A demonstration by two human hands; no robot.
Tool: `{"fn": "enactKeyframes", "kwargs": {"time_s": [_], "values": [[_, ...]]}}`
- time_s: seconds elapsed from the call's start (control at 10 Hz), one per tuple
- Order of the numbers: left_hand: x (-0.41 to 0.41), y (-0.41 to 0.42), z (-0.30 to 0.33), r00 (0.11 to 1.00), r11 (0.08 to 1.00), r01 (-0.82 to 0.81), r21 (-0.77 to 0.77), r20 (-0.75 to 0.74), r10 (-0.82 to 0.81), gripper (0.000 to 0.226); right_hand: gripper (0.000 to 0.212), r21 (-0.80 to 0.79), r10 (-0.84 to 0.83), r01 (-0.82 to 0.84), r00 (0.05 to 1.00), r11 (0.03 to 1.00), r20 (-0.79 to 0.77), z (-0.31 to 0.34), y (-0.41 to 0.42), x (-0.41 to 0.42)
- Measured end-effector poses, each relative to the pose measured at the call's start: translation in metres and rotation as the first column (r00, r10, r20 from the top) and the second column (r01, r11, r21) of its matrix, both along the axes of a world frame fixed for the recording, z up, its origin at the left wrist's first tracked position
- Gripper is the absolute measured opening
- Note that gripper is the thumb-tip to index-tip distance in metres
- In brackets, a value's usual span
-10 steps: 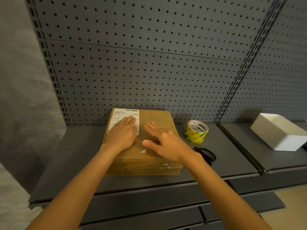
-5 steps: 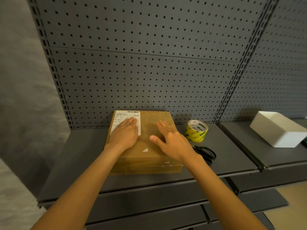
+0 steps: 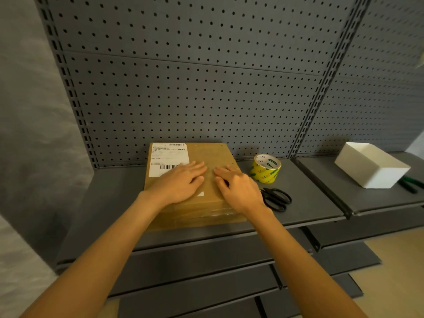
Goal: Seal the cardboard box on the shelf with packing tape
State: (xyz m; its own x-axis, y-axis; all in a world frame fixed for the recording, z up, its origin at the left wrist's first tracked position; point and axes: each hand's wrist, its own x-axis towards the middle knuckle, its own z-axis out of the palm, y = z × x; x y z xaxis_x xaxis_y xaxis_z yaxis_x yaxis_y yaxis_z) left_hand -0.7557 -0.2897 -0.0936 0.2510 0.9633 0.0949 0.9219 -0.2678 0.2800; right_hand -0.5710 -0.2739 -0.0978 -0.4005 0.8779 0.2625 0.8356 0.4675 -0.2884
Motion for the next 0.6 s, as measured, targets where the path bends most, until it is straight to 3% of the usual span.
{"fn": "enactKeyframes", "kwargs": {"time_s": [0.1, 0.3, 0.4, 0.5, 0.6], "values": [[0.005, -0.015, -0.002, 0.999, 0.999, -0.009, 0.052, -0.047, 0.011, 0.048, 0.037, -0.026, -0.042, 0.041, 0.999, 0.999, -0.013, -0.001, 0.0, -0.002], [0.014, -0.033, -0.001, 0.97, 0.922, -0.155, 0.354, -0.122, 0.21, 0.04, 0.037, -0.035, -0.086, 0.085, 0.996, 0.996, -0.036, 0.0, -0.001, -0.006], [0.014, -0.035, 0.0, 0.982, 0.94, -0.167, 0.296, -0.041, 0.187, 0.036, 0.037, -0.087, -0.066, 0.063, 0.997, 0.994, -0.027, 0.004, -0.001, -0.004], [0.018, -0.044, 0.025, 0.98, 0.969, -0.199, 0.146, 0.025, 0.197, 0.032, 0.035, -0.137, -0.01, 0.011, 1.0, 0.99, 0.007, 0.026, -0.007, -0.003], [0.03, -0.058, 0.04, 0.961, 0.916, -0.275, 0.291, 0.113, 0.253, 0.031, 0.032, -0.031, -0.004, 0.0, 0.993, 1.0, -0.119, 0.041, -0.023, 0.005]]}}
